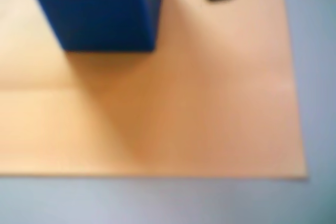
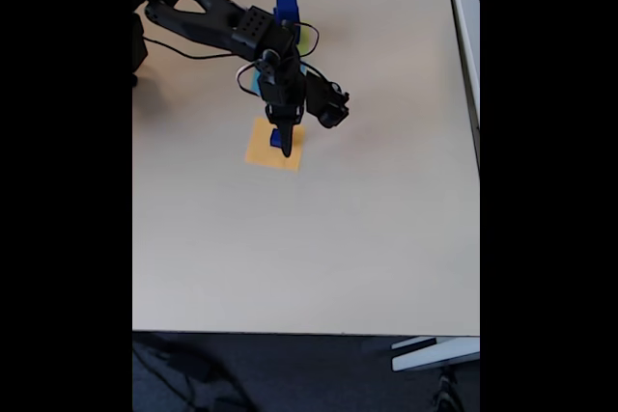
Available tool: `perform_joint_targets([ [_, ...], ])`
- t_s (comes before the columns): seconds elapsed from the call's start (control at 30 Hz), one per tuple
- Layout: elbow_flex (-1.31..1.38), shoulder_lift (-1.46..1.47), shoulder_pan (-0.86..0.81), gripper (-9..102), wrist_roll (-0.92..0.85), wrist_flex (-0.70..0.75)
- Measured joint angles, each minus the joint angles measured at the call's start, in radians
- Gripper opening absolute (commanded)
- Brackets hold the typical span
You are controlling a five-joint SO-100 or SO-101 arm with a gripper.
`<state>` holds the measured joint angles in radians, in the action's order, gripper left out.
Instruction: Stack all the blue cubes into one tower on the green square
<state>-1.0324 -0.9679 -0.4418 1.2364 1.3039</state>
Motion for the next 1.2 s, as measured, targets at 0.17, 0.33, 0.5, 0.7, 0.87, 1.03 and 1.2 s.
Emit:
perform_joint_targets([
  [0.17,-0.1,-0.002,0.003,32,0.0,-0.032],
  [0.33,-0.152,-0.017,0.005,32,0.0,-0.058],
  [0.5,-0.155,-0.023,0.005,31,-0.015,-0.066],
  [0.7,-0.155,-0.028,-0.008,31,-0.034,-0.066],
  [0.87,-0.156,-0.035,-0.006,27,-0.035,-0.066],
  [1.03,-0.156,-0.038,-0.006,21,-0.035,-0.066],
  [1.2,-0.156,-0.038,-0.006,15,-0.035,-0.066],
])
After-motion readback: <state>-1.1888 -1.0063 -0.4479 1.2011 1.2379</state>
